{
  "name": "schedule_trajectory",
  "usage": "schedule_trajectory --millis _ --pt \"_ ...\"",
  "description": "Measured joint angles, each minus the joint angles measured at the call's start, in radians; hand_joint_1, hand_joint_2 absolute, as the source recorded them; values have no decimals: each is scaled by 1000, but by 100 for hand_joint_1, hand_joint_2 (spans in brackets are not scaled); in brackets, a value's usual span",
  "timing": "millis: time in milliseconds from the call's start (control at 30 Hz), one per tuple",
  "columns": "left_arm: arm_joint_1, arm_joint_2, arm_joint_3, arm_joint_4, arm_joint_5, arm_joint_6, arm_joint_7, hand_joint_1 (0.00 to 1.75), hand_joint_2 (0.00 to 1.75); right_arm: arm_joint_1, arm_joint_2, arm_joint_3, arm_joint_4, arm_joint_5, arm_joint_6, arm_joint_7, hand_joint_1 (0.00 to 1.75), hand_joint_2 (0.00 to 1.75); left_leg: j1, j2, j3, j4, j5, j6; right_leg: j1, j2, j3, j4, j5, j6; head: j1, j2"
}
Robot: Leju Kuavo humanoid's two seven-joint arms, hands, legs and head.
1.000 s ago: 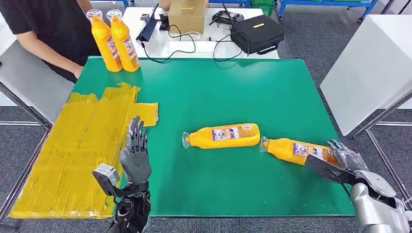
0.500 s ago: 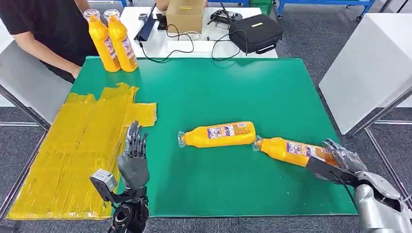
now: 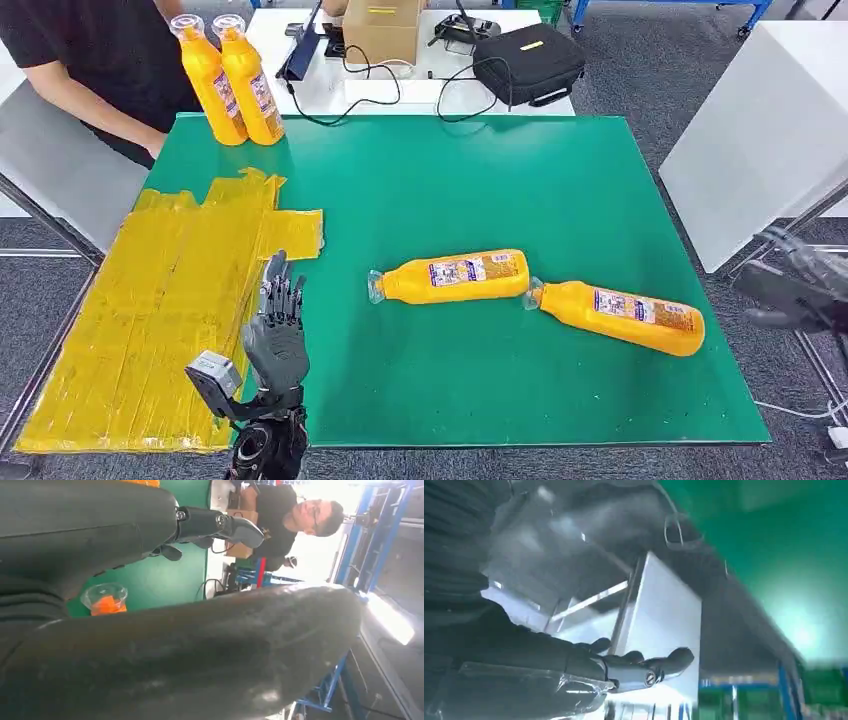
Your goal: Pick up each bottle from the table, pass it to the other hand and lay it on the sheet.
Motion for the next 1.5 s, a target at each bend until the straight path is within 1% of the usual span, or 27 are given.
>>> schedule_trajectory --millis 100,200,300,433,567,667,867,933,1000,1100,1167,1267,1333,1500 --pt "-1 0 0 0 2 10 0 0 0 -29 -7 27 2 -7 -21 33 0 175 0 0 -2 0 0 0 0 0 0 1 0 0 0 0" --pt "-7 0 -3 0 -1 18 0 0 0 -82 23 70 40 10 -104 68 0 175 0 2 0 0 0 0 0 2 -1 1 1 0 0 0" --pt "-10 0 -6 0 -1 22 0 0 0 -106 45 94 62 13 -119 75 0 175 0 0 -1 0 1 0 0 -1 -1 1 0 0 0 0" --pt "-10 0 -7 0 1 32 0 0 0 -109 81 115 76 2 -172 58 0 175 1 0 -2 0 1 0 1 -1 -1 1 0 0 0 0" --pt "-9 0 -7 -7 4 39 0 0 0 -90 155 135 73 -17 -207 54 0 175 1 1 -1 0 1 0 1 0 -1 1 0 0 0 0" --pt "-8 0 -7 -11 14 29 0 0 0 -56 195 143 35 -48 -203 53 0 175 2 -4 -2 0 1 0 1 -4 -1 1 0 0 0 0" --pt "-8 1 -7 -11 18 20 0 0 0 -7 227 147 -27 -78 -188 46 0 175 2 -4 -2 0 1 0 1 -5 -2 1 0 0 0 0" --pt "-12 1 -7 -10 16 9 0 0 0 39 229 148 -79 -109 -165 34 0 175 2 -6 -3 0 1 0 1 -7 -1 1 0 0 0 0" --pt "-21 1 -7 -7 13 8 0 0 0 108 228 148 -147 -161 -119 18 0 175 2 -7 -3 0 1 0 1 -8 -2 0 0 0 0 0" --pt "-34 2 -6 -5 13 9 0 0 0 259 215 148 -321 -203 -51 28 0 175 2 -9 -3 0 0 0 1 -8 -2 0 -2 3 0 0" --pt "-44 5 -5 -3 17 9 0 0 0 330 175 148 -396 -220 -19 38 0 175 1 -10 -5 0 0 0 1 -8 -2 0 -2 3 0 0" --pt "-53 6 -2 -1 20 9 0 0 0 371 103 143 -456 -254 16 38 0 175 1 -8 -5 0 -1 -1 0 -6 -3 0 -2 3 0 0" --pt "-56 6 -1 0 20 9 0 0 0 385 75 140 -483 -263 33 37 0 175 0 -7 -4 0 -1 -1 0 -5 -3 0 -2 3 0 0" --pt "-67 6 1 4 18 22 0 0 0 385 3 144 -494 -293 70 45 0 175 0 -8 -5 0 1 0 -1 -6 -2 1 -2 3 0 0"
